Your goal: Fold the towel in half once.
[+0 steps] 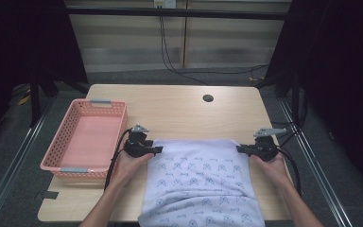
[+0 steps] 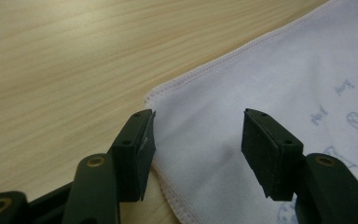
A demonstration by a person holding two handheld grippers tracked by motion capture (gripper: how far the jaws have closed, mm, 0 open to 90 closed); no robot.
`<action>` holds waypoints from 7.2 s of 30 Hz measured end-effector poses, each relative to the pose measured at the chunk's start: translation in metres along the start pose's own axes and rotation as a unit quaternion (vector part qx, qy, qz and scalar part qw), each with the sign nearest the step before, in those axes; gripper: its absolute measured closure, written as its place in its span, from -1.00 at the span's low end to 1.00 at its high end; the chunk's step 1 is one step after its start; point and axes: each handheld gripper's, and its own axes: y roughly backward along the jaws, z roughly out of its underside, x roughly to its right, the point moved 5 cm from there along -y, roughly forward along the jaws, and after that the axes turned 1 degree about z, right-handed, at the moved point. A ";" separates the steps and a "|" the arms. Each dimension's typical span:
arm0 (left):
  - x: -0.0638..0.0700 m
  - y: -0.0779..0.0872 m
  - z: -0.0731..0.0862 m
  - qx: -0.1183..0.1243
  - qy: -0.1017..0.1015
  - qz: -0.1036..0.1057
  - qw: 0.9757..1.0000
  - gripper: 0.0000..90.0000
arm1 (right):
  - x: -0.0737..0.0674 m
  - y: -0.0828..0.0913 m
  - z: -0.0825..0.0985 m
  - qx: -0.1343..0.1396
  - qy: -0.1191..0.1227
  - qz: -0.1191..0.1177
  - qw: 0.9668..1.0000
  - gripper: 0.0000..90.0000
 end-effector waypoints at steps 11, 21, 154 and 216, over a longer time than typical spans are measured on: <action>-0.002 -0.011 -0.001 -0.016 -0.011 0.016 1.000 0.25 | 0.000 -0.001 0.000 -0.001 -0.003 -0.009 1.000 0.92; 0.012 0.022 -0.038 0.045 -0.021 0.047 0.998 0.91 | 0.006 0.034 -0.043 0.072 -0.016 -0.024 0.997 0.93; -0.034 -0.037 -0.034 -0.008 0.010 -0.021 1.000 0.93 | 0.053 -0.051 -0.031 -0.005 -0.078 0.023 0.997 0.96; 0.079 0.087 0.088 -0.035 -0.080 0.132 0.987 0.77 | -0.086 0.090 0.079 -0.041 0.048 -0.122 0.991 0.72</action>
